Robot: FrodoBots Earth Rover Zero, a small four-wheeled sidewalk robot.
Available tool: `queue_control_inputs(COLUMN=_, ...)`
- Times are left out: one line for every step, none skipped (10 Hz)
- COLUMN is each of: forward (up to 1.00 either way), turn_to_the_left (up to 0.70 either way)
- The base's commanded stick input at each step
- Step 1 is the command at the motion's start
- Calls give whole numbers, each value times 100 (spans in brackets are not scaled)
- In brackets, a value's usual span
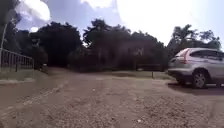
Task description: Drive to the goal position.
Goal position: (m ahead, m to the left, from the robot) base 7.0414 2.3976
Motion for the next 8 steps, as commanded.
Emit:
queue_control_inputs(forward=70, turn_to_the_left=0)
queue_control_inputs(forward=70, turn_to_the_left=0)
queue_control_inputs(forward=70, turn_to_the_left=0)
queue_control_inputs(forward=70, turn_to_the_left=0)
queue_control_inputs(forward=70, turn_to_the_left=0)
queue_control_inputs(forward=70, turn_to_the_left=25)
queue_control_inputs(forward=70, turn_to_the_left=27)
queue_control_inputs(forward=70, turn_to_the_left=17)
